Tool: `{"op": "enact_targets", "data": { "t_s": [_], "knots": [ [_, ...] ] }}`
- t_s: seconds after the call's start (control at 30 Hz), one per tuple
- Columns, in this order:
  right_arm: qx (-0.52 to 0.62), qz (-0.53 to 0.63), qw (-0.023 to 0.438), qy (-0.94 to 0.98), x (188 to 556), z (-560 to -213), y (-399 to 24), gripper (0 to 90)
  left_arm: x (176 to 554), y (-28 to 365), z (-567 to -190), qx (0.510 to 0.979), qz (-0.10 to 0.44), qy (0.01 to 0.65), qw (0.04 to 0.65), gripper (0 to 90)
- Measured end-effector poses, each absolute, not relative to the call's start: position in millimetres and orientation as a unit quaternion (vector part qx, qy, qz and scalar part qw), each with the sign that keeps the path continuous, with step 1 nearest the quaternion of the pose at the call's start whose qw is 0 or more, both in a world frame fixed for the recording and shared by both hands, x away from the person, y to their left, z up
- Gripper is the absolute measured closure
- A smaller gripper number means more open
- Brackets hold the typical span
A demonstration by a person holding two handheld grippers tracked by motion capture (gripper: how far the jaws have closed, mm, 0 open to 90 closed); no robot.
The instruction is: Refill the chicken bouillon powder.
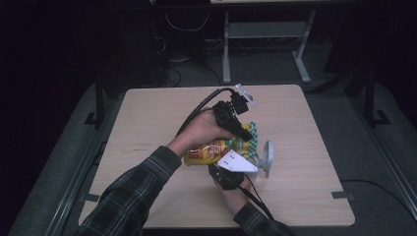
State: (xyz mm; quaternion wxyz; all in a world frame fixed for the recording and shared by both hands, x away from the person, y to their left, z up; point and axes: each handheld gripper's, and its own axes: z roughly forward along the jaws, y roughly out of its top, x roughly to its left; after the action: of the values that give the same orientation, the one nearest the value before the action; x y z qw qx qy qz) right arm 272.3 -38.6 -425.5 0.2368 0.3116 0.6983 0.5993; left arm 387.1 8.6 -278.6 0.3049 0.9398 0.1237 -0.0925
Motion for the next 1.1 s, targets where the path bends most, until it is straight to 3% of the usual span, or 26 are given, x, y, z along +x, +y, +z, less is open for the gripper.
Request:
{"op": "enact_targets", "data": {
  "t_s": [1.1],
  "knots": [
    [0.316, 0.606, 0.23, 0.693, 272.5, -425.3, -40.6, 90.0, 386.5, 0.6, -278.7, 0.946, -0.091, 0.129, 0.285, 90.0]
  ]
}}
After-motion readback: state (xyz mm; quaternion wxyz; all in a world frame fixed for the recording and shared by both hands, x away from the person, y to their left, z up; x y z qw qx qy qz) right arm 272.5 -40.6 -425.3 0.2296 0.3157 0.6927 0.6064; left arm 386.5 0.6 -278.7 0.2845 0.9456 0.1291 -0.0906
